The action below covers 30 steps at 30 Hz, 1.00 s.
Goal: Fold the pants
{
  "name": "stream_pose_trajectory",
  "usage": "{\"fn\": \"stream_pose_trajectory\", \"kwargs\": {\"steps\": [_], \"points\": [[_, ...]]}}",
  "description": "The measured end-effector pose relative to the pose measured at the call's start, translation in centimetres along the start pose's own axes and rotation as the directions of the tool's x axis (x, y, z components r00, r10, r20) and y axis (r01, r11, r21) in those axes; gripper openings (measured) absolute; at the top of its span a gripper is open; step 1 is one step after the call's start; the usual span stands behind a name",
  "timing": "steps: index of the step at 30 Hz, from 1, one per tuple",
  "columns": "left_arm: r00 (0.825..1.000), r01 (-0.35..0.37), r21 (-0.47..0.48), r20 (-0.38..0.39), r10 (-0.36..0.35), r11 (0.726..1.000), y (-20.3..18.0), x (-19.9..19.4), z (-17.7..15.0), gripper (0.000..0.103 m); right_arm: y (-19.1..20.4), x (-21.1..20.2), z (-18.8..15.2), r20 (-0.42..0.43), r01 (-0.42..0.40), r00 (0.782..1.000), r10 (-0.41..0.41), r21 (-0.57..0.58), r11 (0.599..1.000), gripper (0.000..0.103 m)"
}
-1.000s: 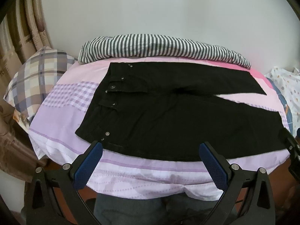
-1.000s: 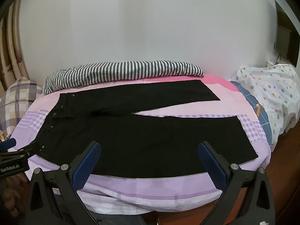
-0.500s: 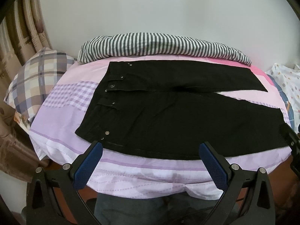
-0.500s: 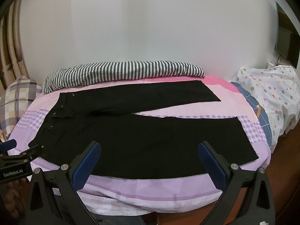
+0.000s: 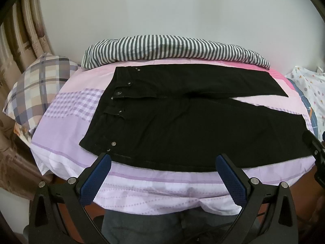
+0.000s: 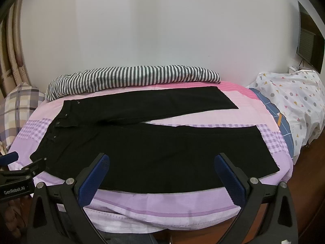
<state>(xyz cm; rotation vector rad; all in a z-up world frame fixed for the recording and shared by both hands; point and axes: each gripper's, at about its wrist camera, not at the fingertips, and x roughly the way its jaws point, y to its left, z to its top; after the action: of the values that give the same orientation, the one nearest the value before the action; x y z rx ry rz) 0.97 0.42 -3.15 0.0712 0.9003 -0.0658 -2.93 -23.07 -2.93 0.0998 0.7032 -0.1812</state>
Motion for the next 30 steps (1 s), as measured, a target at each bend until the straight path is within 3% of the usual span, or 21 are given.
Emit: {"fn": "stream_pose_trajectory", "kwargs": {"steps": [30], "points": [[1.000, 0.000, 0.003, 0.000, 0.000, 1.000, 0.12, 0.17, -0.10, 0.102, -0.41, 0.57, 0.30, -0.002, 0.009, 1.000, -0.009, 0.001, 1.000, 0.103]]}}
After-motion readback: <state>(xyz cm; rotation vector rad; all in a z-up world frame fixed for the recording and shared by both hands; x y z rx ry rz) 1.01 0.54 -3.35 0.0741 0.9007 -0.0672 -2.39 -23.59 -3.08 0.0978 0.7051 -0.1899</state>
